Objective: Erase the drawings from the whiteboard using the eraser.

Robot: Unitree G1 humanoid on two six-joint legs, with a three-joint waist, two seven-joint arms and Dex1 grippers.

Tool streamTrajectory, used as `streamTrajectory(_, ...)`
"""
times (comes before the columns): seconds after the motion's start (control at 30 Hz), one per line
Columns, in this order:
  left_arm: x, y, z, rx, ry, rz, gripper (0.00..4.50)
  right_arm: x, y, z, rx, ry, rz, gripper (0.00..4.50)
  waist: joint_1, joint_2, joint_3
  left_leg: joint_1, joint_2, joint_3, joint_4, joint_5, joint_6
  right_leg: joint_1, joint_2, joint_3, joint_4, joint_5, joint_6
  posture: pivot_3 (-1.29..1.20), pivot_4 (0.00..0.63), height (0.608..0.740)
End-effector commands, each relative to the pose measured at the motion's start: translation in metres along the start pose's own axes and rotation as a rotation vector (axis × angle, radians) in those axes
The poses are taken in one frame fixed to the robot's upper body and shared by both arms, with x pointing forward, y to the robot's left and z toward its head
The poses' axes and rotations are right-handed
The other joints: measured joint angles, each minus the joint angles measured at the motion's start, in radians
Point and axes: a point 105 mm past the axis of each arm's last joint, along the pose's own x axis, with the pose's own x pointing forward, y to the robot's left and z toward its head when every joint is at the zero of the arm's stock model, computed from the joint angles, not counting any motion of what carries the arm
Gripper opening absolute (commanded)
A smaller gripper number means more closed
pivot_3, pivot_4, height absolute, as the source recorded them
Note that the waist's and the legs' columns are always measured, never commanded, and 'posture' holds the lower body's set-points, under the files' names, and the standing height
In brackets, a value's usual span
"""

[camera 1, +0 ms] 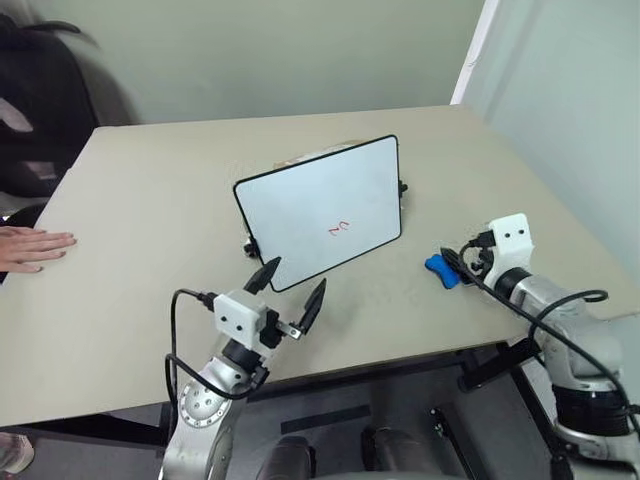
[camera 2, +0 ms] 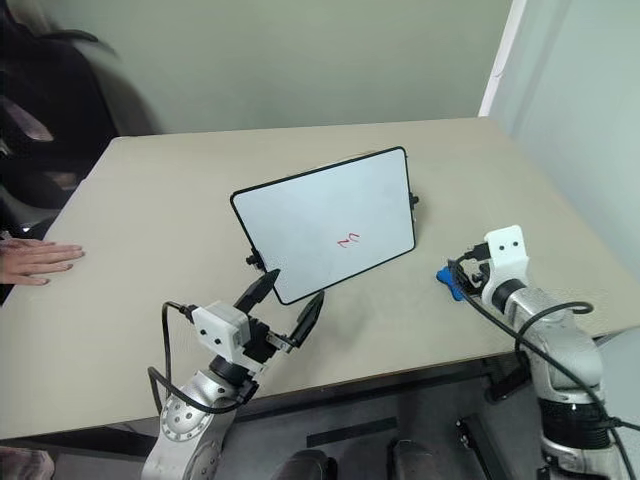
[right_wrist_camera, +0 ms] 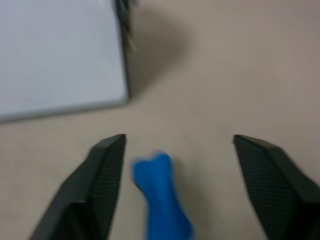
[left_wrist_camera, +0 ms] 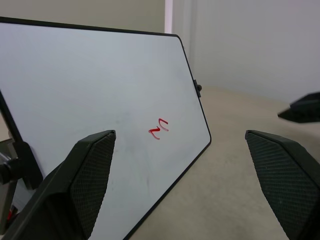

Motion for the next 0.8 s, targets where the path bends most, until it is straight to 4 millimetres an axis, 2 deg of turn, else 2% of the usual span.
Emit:
streamTrajectory(0.03,0.002,-0.006,0.016,0.018,-0.065,-0.009,4.50,-0.001,0.004,0.006,-0.032,0.028,0.076,4.48,0.000,0.000,0.001,0.000,0.000,0.000,0.000,0.000,0.000,0.000,0.000,0.000,0.000,0.000,0.000,0.00,0.150,0.739)
streamTrajectory(0.27,0.002,-0.008,0.017,0.009,-0.080,0.005,4.50,0.007,0.001,0.007,0.015,0.092,0.135,4.48,-0.003,0.001,0.001,0.001,0.000,0.000,0.000,0.002,0.002,0.000,0.000,0.000,0.000,0.000,0.001,0.00,0.150,0.739)
streamTrajectory(0.47,0.000,-0.007,0.017,0.012,-0.076,0.015,4.50,0.022,0.003,0.004,-0.020,0.170,0.180,4.48,-0.001,0.001,0.001,0.001,0.000,0.000,0.000,0.002,0.003,0.000,0.000,0.000,0.000,0.000,0.001,0.00,0.150,0.739)
streamTrajectory(0.77,-0.003,-0.006,0.019,0.012,-0.081,0.031,4.50,0.031,0.007,-0.007,-0.089,0.261,0.226,4.48,0.002,0.001,0.001,0.000,0.000,0.000,0.000,0.002,0.003,0.000,0.000,0.000,0.001,0.000,0.001,0.00,0.150,0.739)
streamTrajectory(0.8,-0.003,-0.006,0.019,0.011,-0.082,0.033,4.50,0.031,0.007,-0.008,-0.095,0.268,0.228,4.32,0.002,0.001,0.001,0.000,0.000,0.000,0.000,0.002,0.003,0.000,0.000,0.000,0.001,0.000,0.001,0.00,0.150,0.739)
